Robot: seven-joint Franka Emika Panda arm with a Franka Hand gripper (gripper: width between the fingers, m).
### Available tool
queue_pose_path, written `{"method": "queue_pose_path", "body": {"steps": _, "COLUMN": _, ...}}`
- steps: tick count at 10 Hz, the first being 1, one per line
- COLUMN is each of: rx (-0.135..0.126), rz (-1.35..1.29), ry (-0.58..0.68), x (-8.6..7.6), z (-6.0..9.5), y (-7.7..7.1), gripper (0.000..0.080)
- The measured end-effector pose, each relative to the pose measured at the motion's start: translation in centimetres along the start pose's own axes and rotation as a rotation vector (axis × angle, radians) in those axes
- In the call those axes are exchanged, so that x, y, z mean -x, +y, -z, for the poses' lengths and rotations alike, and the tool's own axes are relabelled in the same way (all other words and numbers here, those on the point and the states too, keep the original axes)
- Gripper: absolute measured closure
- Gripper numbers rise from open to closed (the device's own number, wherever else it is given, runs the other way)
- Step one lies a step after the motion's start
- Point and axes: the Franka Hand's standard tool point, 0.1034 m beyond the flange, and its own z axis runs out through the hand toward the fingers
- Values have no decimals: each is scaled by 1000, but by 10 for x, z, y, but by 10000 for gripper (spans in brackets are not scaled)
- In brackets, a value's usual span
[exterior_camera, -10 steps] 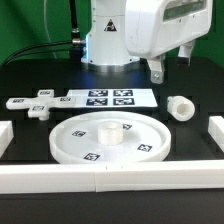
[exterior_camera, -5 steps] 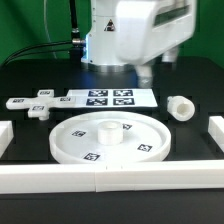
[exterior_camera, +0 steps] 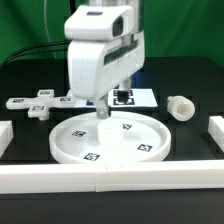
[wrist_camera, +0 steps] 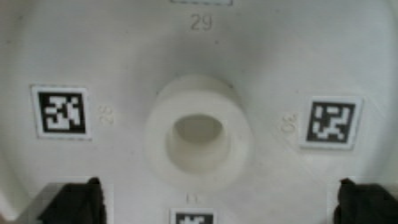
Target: Assemble round table
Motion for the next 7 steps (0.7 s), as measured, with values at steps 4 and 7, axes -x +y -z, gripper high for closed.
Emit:
{"method": "queue_pose_path", "body": {"steps": 4, "rx": -16, "rz": 2, "ry": 2, "x": -3, "z": -25, "y": 7, "gripper": 150}}
{"method": "queue_pose_path", "body": {"steps": 7, "rx": -30, "rz": -3, "ry": 0, "x": 0, "z": -40, "y": 11, "gripper": 150}}
